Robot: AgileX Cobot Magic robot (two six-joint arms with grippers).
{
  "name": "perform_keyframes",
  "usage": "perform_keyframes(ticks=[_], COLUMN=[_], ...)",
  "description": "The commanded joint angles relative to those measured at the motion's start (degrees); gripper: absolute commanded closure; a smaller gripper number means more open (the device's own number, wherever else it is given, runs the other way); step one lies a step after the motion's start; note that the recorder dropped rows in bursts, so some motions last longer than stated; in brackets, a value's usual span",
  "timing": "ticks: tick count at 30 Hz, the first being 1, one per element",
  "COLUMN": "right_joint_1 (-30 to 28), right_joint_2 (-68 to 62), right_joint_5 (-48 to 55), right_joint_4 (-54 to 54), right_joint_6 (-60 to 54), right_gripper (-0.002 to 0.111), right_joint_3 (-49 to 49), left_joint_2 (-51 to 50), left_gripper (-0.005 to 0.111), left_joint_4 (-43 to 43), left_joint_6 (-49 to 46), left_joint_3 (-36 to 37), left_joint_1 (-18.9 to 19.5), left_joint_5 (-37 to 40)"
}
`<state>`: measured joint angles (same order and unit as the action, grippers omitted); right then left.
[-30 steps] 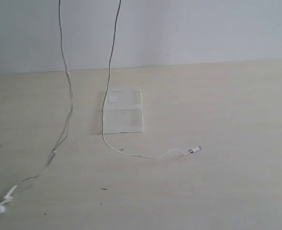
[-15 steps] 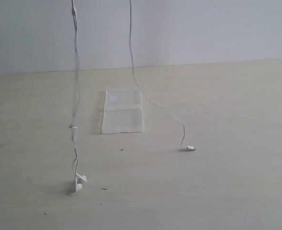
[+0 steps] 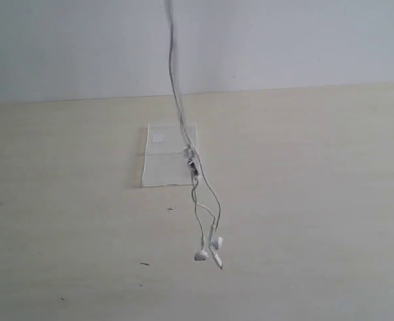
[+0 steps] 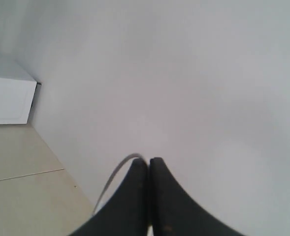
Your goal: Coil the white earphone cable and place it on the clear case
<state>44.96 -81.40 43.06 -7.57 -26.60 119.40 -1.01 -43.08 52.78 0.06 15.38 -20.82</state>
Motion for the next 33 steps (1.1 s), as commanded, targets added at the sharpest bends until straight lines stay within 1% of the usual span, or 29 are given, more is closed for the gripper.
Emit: perform_keyframes(ticks=[1, 3, 6, 12, 17, 21, 26, 30, 33], right_joint_1=[0.07, 0.07, 0.07, 0.07, 0.07, 0.07, 0.07, 0.07, 0.07], right_joint_2=[-0.05, -0.05, -0.05, -0.05, -0.05, -0.05, -0.05, -0.05, -0.05], right_joint_5=[-1.44, -2.48, -2.75, -2.51, -1.67, -1.18, -0.46, -0.46, -0.62], right_joint_4=[0.19, 0.19, 0.19, 0.19, 0.19, 0.19, 0.61, 0.71, 0.69], right_joint_6=[-0.32, -0.32, -0.2, 0.3, 1.32, 1.32, 1.32, 1.32, 1.32], right_gripper=[0.108, 0.108, 0.108, 0.108, 0.108, 0.108, 0.108, 0.108, 0.108], right_joint_3=[1.58, 1.58, 1.58, 1.58, 1.58, 1.58, 1.58, 1.58, 1.58], left_joint_2=[-5.01, -7.84, -10.7, -10.95, -10.95, -10.95, -10.95, -10.95, -10.95], left_gripper=[0.107, 0.107, 0.107, 0.107, 0.107, 0.107, 0.107, 0.107, 0.107], left_joint_4=[-21.21, -24.33, -24.93, -23.69, -23.69, -23.92, -22.26, -19.5, -20.58], left_joint_6=[14.34, 16.46, 16.46, 16.36, 16.36, 16.36, 16.36, 16.36, 16.36], left_joint_3=[-0.06, -0.06, -0.06, -0.06, -0.06, -0.06, -0.06, -0.06, -0.06], left_joint_1=[0.16, 0.16, 0.16, 0.16, 0.16, 0.16, 0.16, 0.16, 0.16], left_joint_5=[-11.45, -17.82, -24.88, -33.88, -39.5, -42.94, -42.66, -44.02, -42.1])
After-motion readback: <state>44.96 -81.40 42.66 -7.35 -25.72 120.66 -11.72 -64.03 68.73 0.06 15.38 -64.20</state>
